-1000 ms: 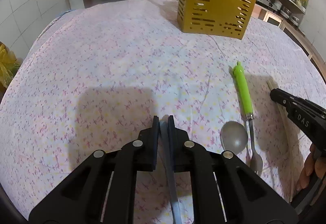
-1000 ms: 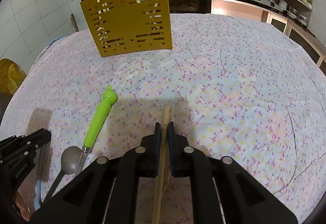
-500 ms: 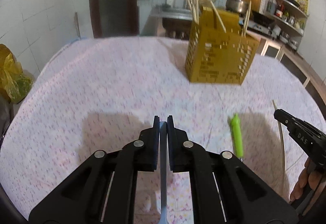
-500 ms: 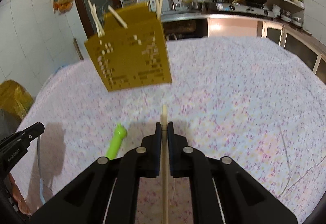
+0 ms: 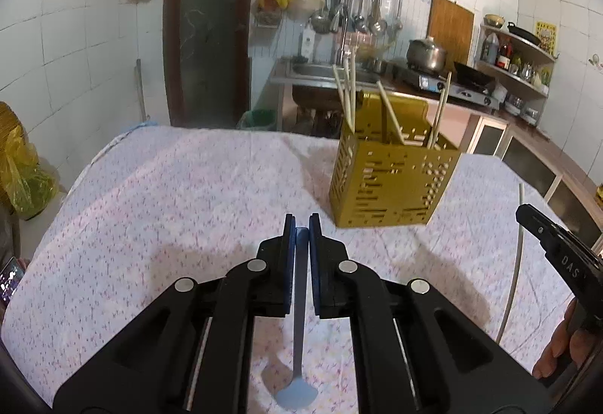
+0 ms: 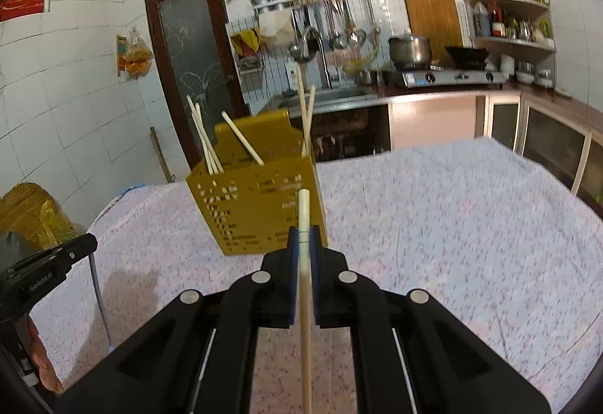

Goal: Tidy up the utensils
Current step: 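Lift the spoon and chopstick with both tools over the yellow holder, then open both tools to drop the spoon and chopstick into the holder, then close the right tool on the green frog-topped fork while the left tool grasps the grey spoon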

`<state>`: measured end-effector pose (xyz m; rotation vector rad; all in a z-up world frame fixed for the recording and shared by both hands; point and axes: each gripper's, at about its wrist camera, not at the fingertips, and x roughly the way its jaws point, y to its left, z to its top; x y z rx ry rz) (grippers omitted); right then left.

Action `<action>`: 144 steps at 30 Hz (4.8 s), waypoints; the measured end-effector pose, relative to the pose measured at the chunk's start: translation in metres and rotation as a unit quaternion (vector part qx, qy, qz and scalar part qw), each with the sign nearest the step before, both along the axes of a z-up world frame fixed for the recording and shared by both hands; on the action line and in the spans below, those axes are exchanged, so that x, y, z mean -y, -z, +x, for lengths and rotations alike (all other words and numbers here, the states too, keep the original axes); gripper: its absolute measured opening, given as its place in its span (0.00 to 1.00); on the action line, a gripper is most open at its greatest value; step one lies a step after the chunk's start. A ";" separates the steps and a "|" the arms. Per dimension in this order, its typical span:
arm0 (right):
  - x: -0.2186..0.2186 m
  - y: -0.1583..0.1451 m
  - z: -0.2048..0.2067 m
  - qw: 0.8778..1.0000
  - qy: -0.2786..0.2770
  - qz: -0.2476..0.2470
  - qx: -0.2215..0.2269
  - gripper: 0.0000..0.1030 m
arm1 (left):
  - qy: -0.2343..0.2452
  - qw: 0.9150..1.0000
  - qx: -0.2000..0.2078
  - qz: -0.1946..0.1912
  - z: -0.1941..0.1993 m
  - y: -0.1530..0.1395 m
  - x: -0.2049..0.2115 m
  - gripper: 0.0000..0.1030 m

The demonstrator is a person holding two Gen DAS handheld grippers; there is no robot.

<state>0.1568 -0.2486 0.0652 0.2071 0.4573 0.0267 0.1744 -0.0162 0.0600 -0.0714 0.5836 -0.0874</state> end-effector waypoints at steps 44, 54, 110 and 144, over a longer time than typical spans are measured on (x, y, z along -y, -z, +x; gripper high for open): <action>0.011 -0.054 0.167 0.996 -0.024 -0.027 0.080 0.08 | 0.047 0.994 0.095 -0.005 0.168 -0.049 0.064 0.41; 0.017 -0.075 0.090 0.997 0.009 -0.050 0.057 0.78 | -0.018 0.991 0.132 0.014 0.080 -0.076 0.001 0.95; 0.014 0.089 -0.009 0.973 -0.010 -0.001 -0.229 0.16 | 0.114 0.979 -0.155 0.068 -0.027 0.110 0.061 0.95; 0.001 0.026 -0.029 0.998 -0.005 0.006 -0.055 0.16 | 0.032 0.999 -0.042 -0.001 -0.023 0.043 0.026 0.34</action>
